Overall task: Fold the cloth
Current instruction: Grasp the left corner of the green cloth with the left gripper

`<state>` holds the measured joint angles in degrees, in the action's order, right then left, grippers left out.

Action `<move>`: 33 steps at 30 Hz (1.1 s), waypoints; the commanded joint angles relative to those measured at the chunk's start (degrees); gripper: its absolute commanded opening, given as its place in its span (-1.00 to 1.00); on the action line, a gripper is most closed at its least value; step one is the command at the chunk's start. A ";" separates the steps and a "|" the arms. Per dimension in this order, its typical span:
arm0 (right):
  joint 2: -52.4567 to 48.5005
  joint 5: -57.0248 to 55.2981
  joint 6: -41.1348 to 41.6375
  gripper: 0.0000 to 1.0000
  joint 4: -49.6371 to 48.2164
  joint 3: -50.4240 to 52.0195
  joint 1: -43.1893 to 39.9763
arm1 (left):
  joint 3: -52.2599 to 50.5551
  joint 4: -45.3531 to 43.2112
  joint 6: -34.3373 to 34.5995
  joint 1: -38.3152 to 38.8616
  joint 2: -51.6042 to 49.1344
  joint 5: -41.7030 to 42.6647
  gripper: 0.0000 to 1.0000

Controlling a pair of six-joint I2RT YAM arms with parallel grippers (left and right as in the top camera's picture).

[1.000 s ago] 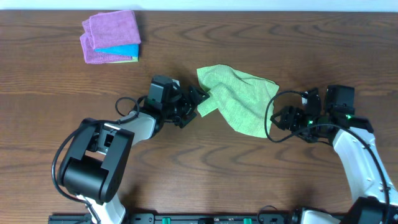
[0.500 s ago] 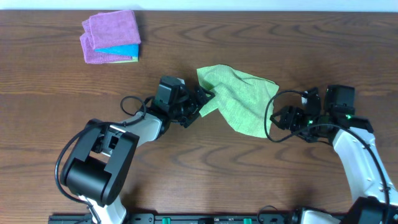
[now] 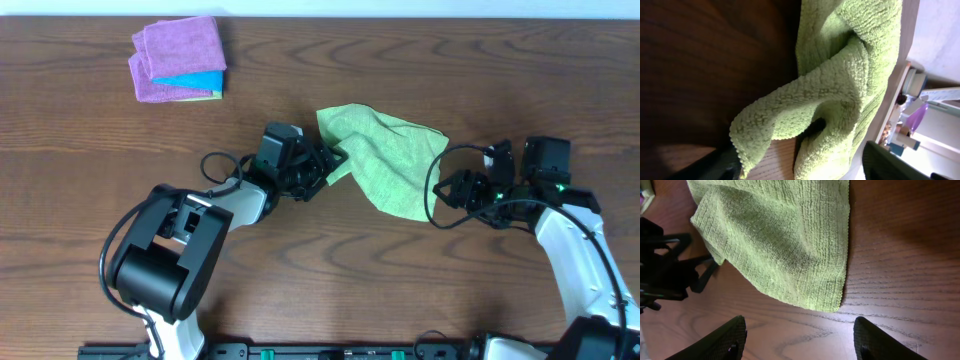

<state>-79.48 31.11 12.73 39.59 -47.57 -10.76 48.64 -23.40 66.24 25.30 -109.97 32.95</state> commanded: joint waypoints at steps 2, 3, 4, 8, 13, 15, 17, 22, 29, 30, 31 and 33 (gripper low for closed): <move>-0.02 0.85 -0.79 0.37 0.00 0.17 -0.50 | -1.64 -0.17 -0.79 0.37 -3.17 -1.20 0.12; -0.02 0.83 -0.79 0.37 0.00 0.17 -0.50 | -1.64 -0.50 -1.05 0.35 -3.17 -1.18 -0.06; -0.02 0.83 -0.79 0.36 0.00 0.17 -0.50 | -1.64 -0.50 -1.09 0.35 -3.17 -1.20 -0.35; -0.02 0.83 -0.81 0.36 0.09 0.17 -0.50 | -1.64 -0.48 -2.25 0.33 -3.17 -1.09 -0.70; -0.02 0.70 -1.31 0.36 0.46 0.76 -0.50 | -1.60 -2.03 -6.16 -0.42 -3.15 3.21 -0.88; -0.02 0.39 -1.84 0.36 0.39 1.70 -0.50 | -1.51 -3.80 -7.74 -1.31 -3.08 6.64 -0.88; -0.02 0.39 -2.80 0.38 -0.22 3.30 -0.50 | -1.03 -4.04 -8.63 -2.60 -2.69 9.86 -0.88; -0.02 0.42 -3.17 0.37 -7.69 11.17 -0.50 | 0.96 -3.76 -10.16 -5.81 -0.85 16.52 -0.88; -0.02 0.42 -0.72 0.30 -20.22 19.08 -0.48 | 1.42 -3.58 -10.10 -7.69 1.66 20.02 -0.88; -0.02 0.42 -0.09 0.28 -21.53 19.61 -0.46 | 1.42 -3.56 -10.12 -7.91 1.75 20.72 -0.88; -0.02 0.42 0.68 0.25 -22.82 20.09 -0.39 | 1.42 -3.56 -10.10 -8.13 1.86 21.29 -0.88; -0.02 0.42 2.27 0.22 -25.68 21.16 -0.42 | 1.42 -3.56 -10.08 -8.61 1.90 22.60 -0.88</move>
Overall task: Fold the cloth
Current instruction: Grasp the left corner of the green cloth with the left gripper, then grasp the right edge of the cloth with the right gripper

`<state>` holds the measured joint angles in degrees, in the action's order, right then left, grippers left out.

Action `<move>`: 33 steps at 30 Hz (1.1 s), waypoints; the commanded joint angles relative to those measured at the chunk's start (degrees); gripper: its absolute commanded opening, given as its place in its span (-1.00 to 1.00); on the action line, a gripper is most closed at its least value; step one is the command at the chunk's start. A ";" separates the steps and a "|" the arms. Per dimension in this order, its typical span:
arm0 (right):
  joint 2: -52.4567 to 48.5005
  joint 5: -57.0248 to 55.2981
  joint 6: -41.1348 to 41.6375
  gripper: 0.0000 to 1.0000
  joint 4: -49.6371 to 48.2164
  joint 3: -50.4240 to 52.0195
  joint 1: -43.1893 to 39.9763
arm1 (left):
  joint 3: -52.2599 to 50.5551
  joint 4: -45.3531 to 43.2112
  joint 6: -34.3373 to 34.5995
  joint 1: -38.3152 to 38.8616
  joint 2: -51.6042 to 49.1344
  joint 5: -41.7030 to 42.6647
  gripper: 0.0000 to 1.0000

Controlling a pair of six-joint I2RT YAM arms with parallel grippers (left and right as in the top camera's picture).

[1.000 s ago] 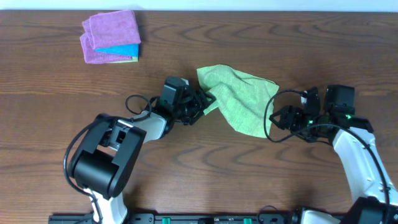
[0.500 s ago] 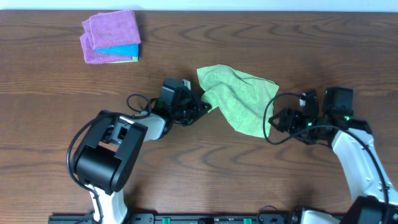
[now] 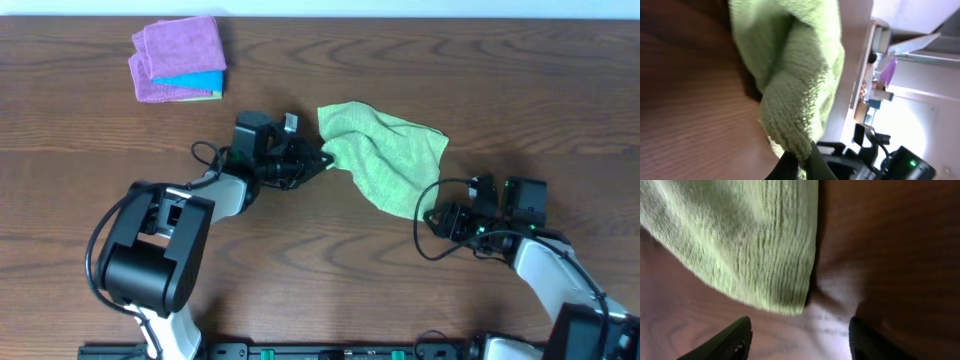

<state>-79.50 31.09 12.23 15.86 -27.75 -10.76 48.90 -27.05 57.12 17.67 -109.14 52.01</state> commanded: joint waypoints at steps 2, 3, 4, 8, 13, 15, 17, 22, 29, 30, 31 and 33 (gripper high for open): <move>-0.02 0.42 3.26 0.22 -4.33 2.38 -0.42 | 1.16 0.13 -0.98 -1.33 1.07 4.48 -0.88; -0.02 0.35 3.54 0.22 -5.68 3.04 -0.42 | 1.16 0.15 -1.01 -1.57 1.07 4.72 -0.88; -0.02 0.17 3.63 0.21 -6.71 3.54 -0.42 | 1.16 0.17 -1.01 -1.75 1.07 5.01 -0.88; -0.02 -1.33 4.50 0.21 -9.14 4.74 -0.42 | 1.16 0.17 -1.03 -2.40 1.07 6.12 -0.88; -0.50 -1.29 5.66 0.22 -11.80 5.40 -0.39 | 1.16 0.20 -1.03 -2.58 1.07 6.75 -0.88; -1.97 -1.27 6.71 0.22 -12.94 5.40 -0.09 | 1.16 0.20 -1.03 -2.71 1.07 7.10 -0.88; -4.07 -1.20 7.56 0.22 -14.12 5.40 0.68 | 1.16 0.20 -1.05 -2.78 1.07 7.65 -0.88; -10.88 -0.50 11.17 0.16 -19.41 5.40 4.44 | 1.16 0.17 -1.27 -3.34 1.07 9.07 -0.88; -13.18 -0.17 13.62 -0.42 -23.87 5.38 8.35 | 1.16 0.20 -1.49 -5.70 1.07 11.87 -0.88; -13.18 -0.13 14.43 -0.57 -23.98 5.35 8.33 | 1.16 0.20 -1.49 -6.14 1.07 12.15 -0.88; -13.16 0.24 14.80 -0.78 -24.11 5.35 8.33 | 1.16 0.17 -1.51 -6.49 1.07 12.50 -0.88; -13.00 1.92 14.80 -0.97 -24.65 5.25 8.33 | 1.16 0.17 -1.60 -7.19 1.07 13.27 -0.88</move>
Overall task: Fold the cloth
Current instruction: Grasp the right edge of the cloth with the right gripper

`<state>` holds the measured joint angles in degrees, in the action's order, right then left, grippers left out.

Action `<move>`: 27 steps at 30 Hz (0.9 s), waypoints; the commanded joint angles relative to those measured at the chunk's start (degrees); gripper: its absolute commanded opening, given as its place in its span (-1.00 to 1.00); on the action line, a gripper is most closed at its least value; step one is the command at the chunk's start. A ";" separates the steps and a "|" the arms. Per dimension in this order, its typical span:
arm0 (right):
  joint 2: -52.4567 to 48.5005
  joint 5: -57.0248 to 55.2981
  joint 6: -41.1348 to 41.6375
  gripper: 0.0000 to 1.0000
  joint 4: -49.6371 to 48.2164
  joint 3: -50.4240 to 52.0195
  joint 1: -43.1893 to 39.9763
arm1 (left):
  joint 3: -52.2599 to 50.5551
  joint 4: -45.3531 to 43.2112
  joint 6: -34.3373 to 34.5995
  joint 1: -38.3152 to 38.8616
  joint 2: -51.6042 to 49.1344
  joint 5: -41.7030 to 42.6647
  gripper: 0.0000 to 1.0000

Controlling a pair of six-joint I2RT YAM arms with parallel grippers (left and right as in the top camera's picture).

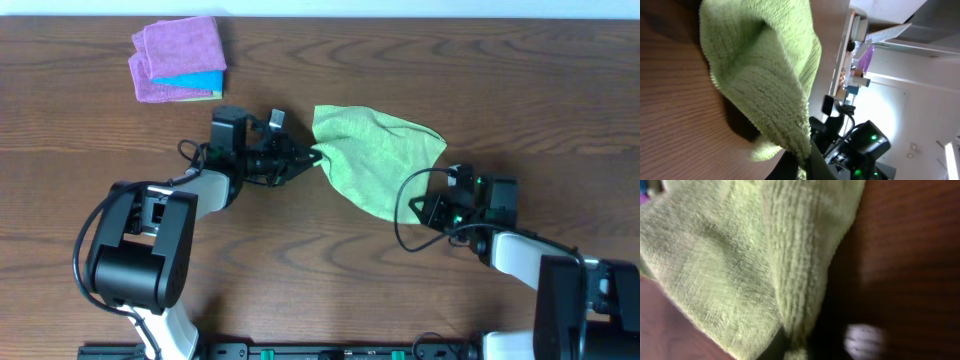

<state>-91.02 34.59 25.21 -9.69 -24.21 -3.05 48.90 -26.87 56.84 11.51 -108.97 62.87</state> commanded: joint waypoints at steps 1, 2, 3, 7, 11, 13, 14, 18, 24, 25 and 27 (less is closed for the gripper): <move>-1.25 -0.35 1.84 -0.97 0.66 1.53 0.57 | 1.16 -0.02 -1.42 -1.38 0.90 2.86 -0.88; -0.85 0.87 2.29 -0.97 0.66 1.22 0.46 | 1.16 0.00 -1.46 -1.64 0.90 3.28 -0.88; 0.35 2.43 3.13 -0.97 0.68 0.76 0.46 | 1.16 -0.02 -1.51 -2.05 0.90 4.20 -0.88; 6.67 5.31 7.72 -0.97 0.70 -0.68 0.46 | 1.18 -0.09 -1.49 -2.58 0.90 6.73 -0.88; 14.05 5.01 12.55 -0.97 0.85 -2.60 0.46 | 1.20 -0.20 -1.36 -2.58 1.01 8.44 -0.88; 16.44 4.17 13.53 -0.97 1.31 -3.63 0.46 | 1.20 -0.22 -1.36 -2.58 1.09 8.50 -0.88; 17.09 3.72 13.86 -0.95 1.55 -4.15 0.46 | 1.20 -0.22 -1.33 -2.58 1.11 8.57 -0.88; 17.42 1.97 15.93 -0.80 1.46 -6.19 0.46 | 1.20 -0.22 -1.09 -2.58 1.11 8.57 -0.88; 16.68 -9.03 19.76 -0.53 -2.97 -11.63 0.52 | 1.20 -0.22 -1.09 -2.58 1.11 8.57 -0.88; 15.78 -10.99 19.76 -0.47 -2.95 -13.42 0.57 | 1.20 -0.22 -1.09 -2.58 1.11 8.57 -0.88; 13.60 -11.91 19.58 -0.36 -2.95 -16.20 0.57 | 1.20 -0.26 -1.09 -2.58 1.11 8.52 -0.88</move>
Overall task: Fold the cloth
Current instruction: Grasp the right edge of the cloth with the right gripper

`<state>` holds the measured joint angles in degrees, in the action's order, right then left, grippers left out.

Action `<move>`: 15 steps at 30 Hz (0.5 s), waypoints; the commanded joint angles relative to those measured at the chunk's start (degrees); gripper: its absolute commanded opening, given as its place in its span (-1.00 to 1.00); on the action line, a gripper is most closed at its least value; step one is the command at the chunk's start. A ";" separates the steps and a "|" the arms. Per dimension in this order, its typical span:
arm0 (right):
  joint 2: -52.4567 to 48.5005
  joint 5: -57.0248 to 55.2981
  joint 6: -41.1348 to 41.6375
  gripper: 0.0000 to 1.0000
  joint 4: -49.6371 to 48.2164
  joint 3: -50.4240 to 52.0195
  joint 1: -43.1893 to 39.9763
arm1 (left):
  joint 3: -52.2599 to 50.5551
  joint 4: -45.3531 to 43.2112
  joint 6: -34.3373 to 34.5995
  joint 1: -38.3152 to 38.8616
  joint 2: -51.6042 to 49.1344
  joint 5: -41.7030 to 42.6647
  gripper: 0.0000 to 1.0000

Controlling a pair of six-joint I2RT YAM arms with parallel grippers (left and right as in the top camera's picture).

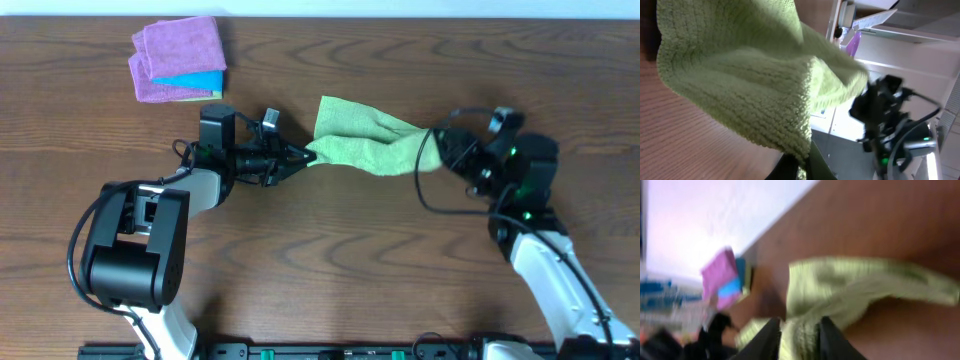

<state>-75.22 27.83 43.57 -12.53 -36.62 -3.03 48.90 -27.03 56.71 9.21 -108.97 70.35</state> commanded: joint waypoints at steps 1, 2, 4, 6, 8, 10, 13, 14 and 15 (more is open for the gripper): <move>-3.28 -5.14 0.83 -0.31 -0.07 -4.87 0.55 | 1.20 -0.20 -0.96 -0.28 1.11 1.05 -0.88; -4.31 -4.85 0.46 -0.25 0.00 -5.86 0.55 | 1.20 -0.24 -0.96 -0.28 1.11 1.03 -0.88; -5.88 -4.44 0.26 -0.23 1.29 -7.45 0.55 | 1.20 -0.26 -0.96 -0.28 1.11 1.01 -0.88; -6.34 -4.28 -1.22 -0.19 3.19 -8.22 0.55 | 1.20 -0.28 -0.96 -0.28 1.11 1.01 -0.88; -6.21 -4.50 -4.44 -0.13 6.38 -8.35 0.33 | 1.20 -0.48 -0.96 -0.28 1.11 1.01 -0.88; -6.14 -4.61 -6.62 -0.05 9.35 -8.35 -0.20 | 1.22 -1.03 -0.96 -0.31 1.11 1.03 -0.88; -6.12 -4.74 -10.71 0.13 16.09 -8.35 -1.60 | 1.22 -2.91 0.35 -0.31 1.11 1.05 -0.88; -6.12 -4.72 -12.39 0.16 18.75 -8.35 -2.12 | 1.22 -3.65 0.79 -0.31 1.11 1.05 -0.88; -6.12 -4.70 -14.16 0.19 21.42 -8.35 -2.64 | 1.22 -4.13 1.03 -0.31 1.11 1.05 -0.88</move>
<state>-81.21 23.59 35.77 6.28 -44.42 -4.32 48.90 -30.37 57.12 9.21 -108.97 70.37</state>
